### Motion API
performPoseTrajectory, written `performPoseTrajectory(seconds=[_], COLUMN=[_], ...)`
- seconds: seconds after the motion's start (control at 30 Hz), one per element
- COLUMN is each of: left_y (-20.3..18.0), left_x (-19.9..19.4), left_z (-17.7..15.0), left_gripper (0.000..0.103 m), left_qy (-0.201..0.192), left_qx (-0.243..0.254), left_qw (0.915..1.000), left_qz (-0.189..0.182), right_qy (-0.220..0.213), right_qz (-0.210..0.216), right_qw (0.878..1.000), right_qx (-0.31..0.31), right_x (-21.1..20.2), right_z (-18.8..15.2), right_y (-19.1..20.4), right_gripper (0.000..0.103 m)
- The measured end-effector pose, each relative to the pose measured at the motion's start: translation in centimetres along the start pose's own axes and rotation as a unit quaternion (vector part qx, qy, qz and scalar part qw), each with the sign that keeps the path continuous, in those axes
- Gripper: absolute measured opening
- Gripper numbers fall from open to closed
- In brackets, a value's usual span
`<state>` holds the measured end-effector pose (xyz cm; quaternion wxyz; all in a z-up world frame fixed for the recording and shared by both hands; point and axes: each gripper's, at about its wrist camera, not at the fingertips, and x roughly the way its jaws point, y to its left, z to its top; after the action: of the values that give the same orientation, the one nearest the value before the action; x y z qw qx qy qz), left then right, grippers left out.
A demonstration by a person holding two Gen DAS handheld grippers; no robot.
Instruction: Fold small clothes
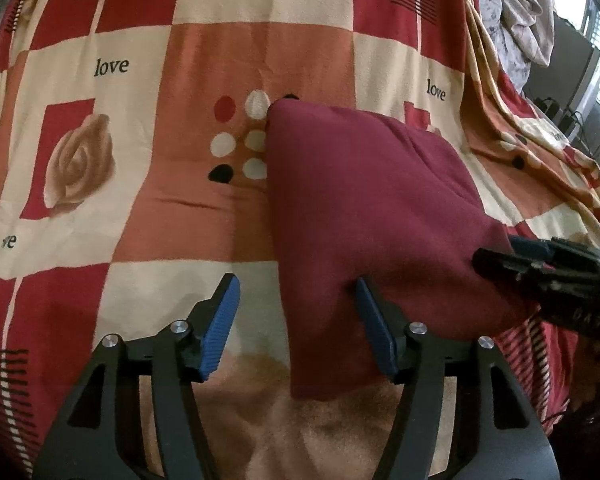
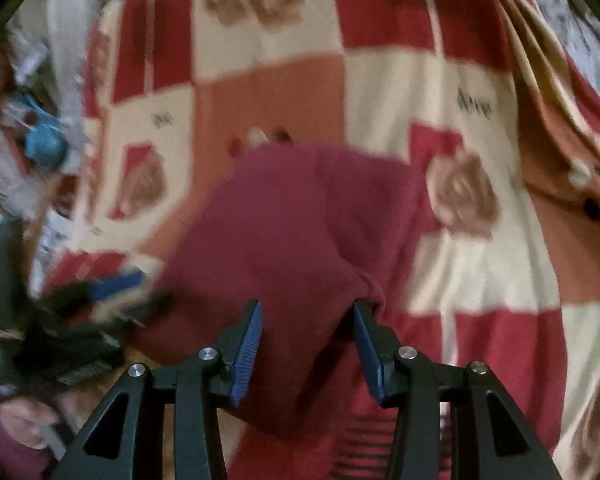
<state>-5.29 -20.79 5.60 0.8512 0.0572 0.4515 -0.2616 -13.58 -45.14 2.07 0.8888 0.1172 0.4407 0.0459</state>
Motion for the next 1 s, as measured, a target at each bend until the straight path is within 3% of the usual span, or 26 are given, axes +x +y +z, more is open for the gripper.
performPoseTrajectory(seconds=[0.27, 0.43, 0.6, 0.67, 0.73, 0.8, 0.9, 1.0], left_y=[0.0, -0.1, 0.2, 0.4, 0.7, 0.8, 0.9, 1.4], left_x=[0.1, 0.2, 0.2, 0.2, 0.3, 0.4, 0.4, 0.4], left_z=[-0.1, -0.1, -0.1, 0.0, 0.1, 0.1, 0.2, 0.8], left_gripper=[0.061, 0.062, 0.065, 0.065, 0.065, 0.065, 0.065, 0.065], left_qy=[-0.001, -0.003, -0.003, -0.001, 0.002, 0.004, 0.004, 0.011], left_qx=[-0.003, -0.002, -0.009, -0.017, -0.025, -0.029, -0.035, -0.059], left_qw=[1.0, 1.0, 0.9999, 0.9999, 0.9996, 0.9994, 0.9987, 0.9948], left_qz=[0.003, 0.007, 0.006, -0.003, -0.014, -0.02, -0.038, -0.082], right_qy=[-0.017, -0.065, -0.057, -0.029, -0.003, -0.008, -0.004, -0.025], right_qz=[0.017, 0.015, 0.016, 0.021, 0.03, 0.027, 0.052, 0.085], right_qw=[1.0, 0.997, 0.996, 0.996, 0.995, 0.996, 0.991, 0.986], right_qx=[0.011, 0.03, 0.063, 0.082, 0.094, 0.09, 0.124, 0.142], right_x=[-2.0, -4.1, -2.4, -0.5, 1.3, 1.9, 1.9, 1.1], right_z=[-0.3, 0.4, 1.2, 1.1, 0.6, 0.1, -0.3, -0.3], right_y=[-0.3, -0.7, -1.7, -2.5, -3.2, -3.4, -4.5, -5.5], right_gripper=[0.044, 0.048, 0.051, 0.059, 0.061, 0.067, 0.069, 0.07])
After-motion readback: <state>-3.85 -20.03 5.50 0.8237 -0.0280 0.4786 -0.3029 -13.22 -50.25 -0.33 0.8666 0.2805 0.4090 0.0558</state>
